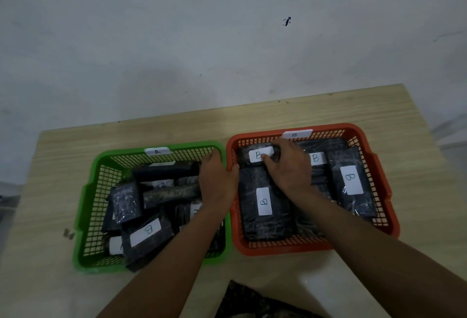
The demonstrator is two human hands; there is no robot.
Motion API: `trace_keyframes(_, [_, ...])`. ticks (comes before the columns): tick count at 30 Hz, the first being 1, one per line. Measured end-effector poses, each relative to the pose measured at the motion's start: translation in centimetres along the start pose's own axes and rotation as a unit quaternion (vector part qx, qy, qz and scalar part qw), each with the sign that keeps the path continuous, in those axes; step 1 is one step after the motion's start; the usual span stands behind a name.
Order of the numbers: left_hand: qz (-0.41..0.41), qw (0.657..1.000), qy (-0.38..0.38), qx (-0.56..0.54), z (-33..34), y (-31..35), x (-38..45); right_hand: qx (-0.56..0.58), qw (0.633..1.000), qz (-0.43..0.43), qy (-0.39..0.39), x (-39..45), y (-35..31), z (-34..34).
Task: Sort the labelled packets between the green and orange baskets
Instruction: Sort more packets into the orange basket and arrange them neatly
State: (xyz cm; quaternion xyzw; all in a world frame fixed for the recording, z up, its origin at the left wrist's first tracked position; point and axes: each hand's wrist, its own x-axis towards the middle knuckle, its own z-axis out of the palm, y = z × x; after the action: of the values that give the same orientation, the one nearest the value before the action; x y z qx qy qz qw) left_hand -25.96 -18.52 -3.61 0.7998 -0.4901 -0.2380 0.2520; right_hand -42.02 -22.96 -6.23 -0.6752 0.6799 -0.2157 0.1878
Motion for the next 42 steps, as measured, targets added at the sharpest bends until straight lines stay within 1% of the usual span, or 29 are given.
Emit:
trace_keyframes(3, [-0.020,0.999,-0.003,-0.030,0.1,-0.4,-0.3,-0.074,0.997,-0.007,-0.018,-0.2,0.0,0.6])
trace_keyframes(6, [-0.023,0.999,-0.009,-0.037,0.0,-0.4,-0.2,-0.107,0.994,0.002,-0.034,-0.3,0.0,1.0])
trace_keyframes(10, [0.007,0.999,-0.023,-0.049,-1.0,-0.5,-0.1,-0.107,0.993,0.007,-0.049,-0.4,-0.4,0.9])
trace_keyframes(13, [0.060,0.997,-0.043,-0.019,-2.5,-1.0,-0.1,-0.070,0.997,-0.013,-0.036,-1.0,-0.9,0.5])
trace_keyframes(16, [0.117,0.993,-0.021,-0.024,-5.2,-2.2,-0.7,0.004,0.997,-0.077,-0.002,-2.2,-2.4,0.1])
trace_keyframes(19, [0.156,0.988,0.002,0.004,-7.9,-4.8,-1.6,0.057,0.981,-0.184,0.005,-4.2,-5.2,0.3])
trace_keyframes(21, [0.168,0.985,0.017,0.035,-9.4,-6.9,-2.1,0.071,0.965,-0.253,-0.025,-5.6,-7.5,0.7])
trace_keyframes(23, [0.169,0.983,0.024,0.065,-10.7,-8.7,-2.7,0.071,0.947,-0.306,-0.071,-6.6,-9.7,1.3])
trace_keyframes(25, [0.166,0.982,0.023,0.089,-11.9,-10.2,-3.1,0.050,0.933,-0.325,-0.150,-7.1,-11.8,1.8])
trace_keyframes(27, [0.160,0.981,0.022,0.103,-12.9,-11.6,-3.2,0.000,0.920,-0.314,-0.235,-7.2,-13.6,2.6])
trace_keyframes(28, [0.159,0.982,0.022,0.104,-13.4,-12.1,-3.2,-0.038,0.915,-0.305,-0.262,-7.1,-14.3,3.0])
trace_keyframes(31, [0.170,0.981,0.014,0.095,-14.6,-13.5,-2.7,-0.121,0.908,-0.283,-0.284,-7.1,-15.7,4.0])
trace_keyframes(33, [0.185,0.979,0.006,0.080,-15.1,-14.1,-2.3,-0.126,0.915,-0.275,-0.268,-7.2,-16.0,4.4])
trace_keyframes(35, [0.192,0.980,0.005,0.058,-15.6,-14.4,-1.9,-0.093,0.924,-0.266,-0.259,-7.3,-16.0,4.5])
trace_keyframes(37, [0.178,0.984,0.014,-0.001,-16.1,-14.0,-1.9,-0.026,0.928,-0.243,-0.281,-7.4,-15.9,4.1])
trace_keyframes(39, [0.114,0.985,0.018,-0.129,-16.8,-13.0,-1.9,0.085,0.932,-0.196,-0.295,-7.7,-16.2,3.3])
trace_keyframes(41, [0.036,0.963,0.011,-0.265,-17.3,-11.9,-1.7,0.188,0.936,-0.121,-0.273,-7.9,-17.0,2.1])
trace_keyframes(42, [0.001,0.949,-0.004,-0.315,-17.5,-11.6,-1.5,0.234,0.932,-0.071,-0.269,-7.9,-17.5,1.5])
